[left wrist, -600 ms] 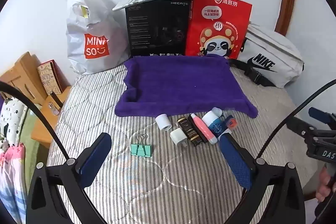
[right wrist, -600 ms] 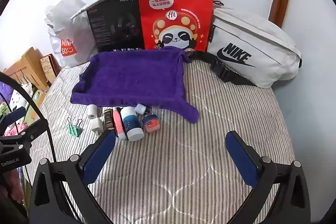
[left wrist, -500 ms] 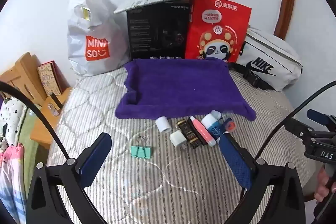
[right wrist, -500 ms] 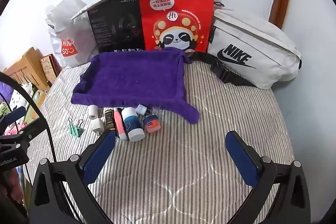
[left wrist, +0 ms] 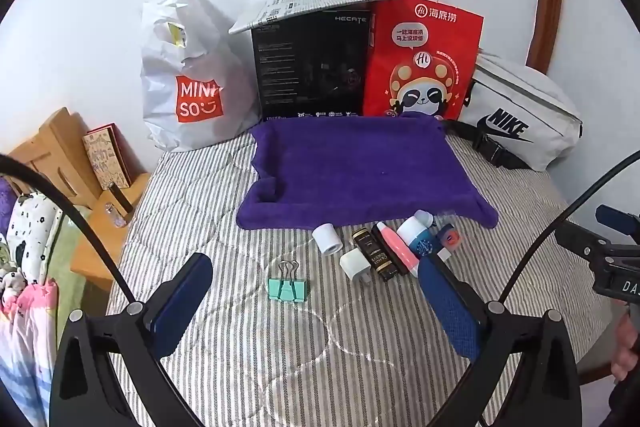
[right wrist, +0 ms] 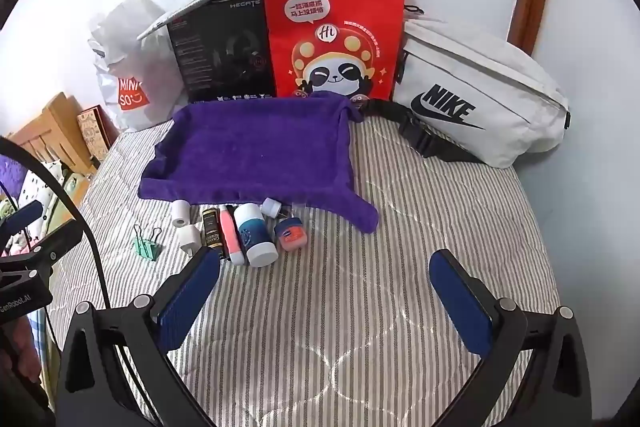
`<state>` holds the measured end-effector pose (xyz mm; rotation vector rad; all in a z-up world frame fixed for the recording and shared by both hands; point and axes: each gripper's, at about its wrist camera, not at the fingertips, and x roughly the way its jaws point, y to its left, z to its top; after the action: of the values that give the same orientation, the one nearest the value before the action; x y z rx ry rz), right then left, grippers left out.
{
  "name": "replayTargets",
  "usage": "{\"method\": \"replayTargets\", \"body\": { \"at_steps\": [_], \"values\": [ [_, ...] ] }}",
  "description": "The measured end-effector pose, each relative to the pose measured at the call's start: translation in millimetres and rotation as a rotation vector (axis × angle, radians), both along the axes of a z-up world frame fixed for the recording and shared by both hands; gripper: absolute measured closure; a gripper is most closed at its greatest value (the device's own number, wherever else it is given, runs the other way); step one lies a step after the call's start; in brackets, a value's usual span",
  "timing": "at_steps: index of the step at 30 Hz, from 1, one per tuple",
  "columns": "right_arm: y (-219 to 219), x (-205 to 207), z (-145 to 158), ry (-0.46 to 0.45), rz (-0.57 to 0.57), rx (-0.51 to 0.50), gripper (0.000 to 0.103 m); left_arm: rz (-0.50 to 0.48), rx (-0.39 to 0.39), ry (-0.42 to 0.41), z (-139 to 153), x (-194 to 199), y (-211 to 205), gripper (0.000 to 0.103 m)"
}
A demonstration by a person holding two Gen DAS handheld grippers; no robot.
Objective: Organize rigid objects
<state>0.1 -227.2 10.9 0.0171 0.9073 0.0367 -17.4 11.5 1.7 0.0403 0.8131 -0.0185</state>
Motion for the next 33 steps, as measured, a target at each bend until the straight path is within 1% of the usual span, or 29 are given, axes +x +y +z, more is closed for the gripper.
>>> {"method": "replayTargets", "body": {
  "at_steps": [1, 5, 14, 33],
  "values": [
    [0.0, -0.2, 0.2, 0.001, 0.001, -0.003, 0.000, 0.000, 0.000, 0.010, 4.4, 3.8, -0.7, 0.000],
    [0.4, -2.6, 2.3, -0.002, 0.000, -0.008, 0.000, -0.004, 0.006, 0.016, 4.1, 4.4, -1.6, 0.000],
    [3.0, -6.6, 9.6, -0.018, 0.008, -0.012, 0.000, -0.005, 0.009, 0.018, 6.9, 6.3, -1.5, 0.000],
    [9.2, -12.7, 12.0, -0.023, 0.016, -0.015, 0.000, 0.000, 0.012, 0.022, 6.8, 2.8, 2.9, 0.000]
  ]
}}
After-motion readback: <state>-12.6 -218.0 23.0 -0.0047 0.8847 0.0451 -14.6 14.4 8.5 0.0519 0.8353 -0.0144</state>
